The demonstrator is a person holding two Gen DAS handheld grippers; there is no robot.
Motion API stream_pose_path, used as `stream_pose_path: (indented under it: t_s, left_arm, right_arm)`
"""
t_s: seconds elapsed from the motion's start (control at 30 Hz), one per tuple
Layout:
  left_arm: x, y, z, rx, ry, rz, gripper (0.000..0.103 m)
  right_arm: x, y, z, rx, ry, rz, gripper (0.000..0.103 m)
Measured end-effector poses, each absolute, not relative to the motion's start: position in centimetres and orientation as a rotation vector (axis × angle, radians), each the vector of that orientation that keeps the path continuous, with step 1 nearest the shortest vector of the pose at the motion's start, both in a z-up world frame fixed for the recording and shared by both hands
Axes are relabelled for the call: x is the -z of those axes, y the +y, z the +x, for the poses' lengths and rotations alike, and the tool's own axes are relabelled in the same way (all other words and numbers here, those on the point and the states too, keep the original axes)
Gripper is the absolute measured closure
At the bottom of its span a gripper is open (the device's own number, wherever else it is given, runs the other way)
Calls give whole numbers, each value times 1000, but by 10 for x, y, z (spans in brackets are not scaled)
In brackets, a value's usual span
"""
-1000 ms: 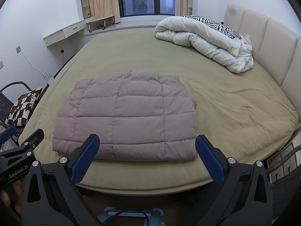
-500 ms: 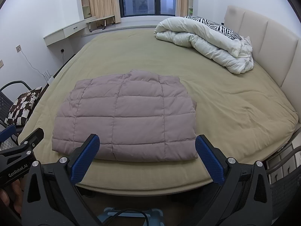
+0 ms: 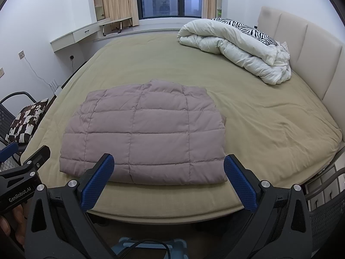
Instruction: Fold large clothes
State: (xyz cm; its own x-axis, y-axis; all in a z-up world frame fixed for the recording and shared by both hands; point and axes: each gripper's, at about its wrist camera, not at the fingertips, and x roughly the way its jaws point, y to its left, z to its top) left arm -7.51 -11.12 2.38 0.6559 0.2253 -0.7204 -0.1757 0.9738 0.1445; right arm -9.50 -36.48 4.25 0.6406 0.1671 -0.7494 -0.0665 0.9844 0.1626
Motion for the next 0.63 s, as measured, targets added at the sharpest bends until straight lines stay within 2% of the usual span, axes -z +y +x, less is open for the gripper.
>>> stream_pose_path:
  t_s: [0.63]
  left_arm:
    - [-19,-113,-79,-225,824,48,0]
  right_arm:
    - [-37,-369,-95,-141,871,121,0]
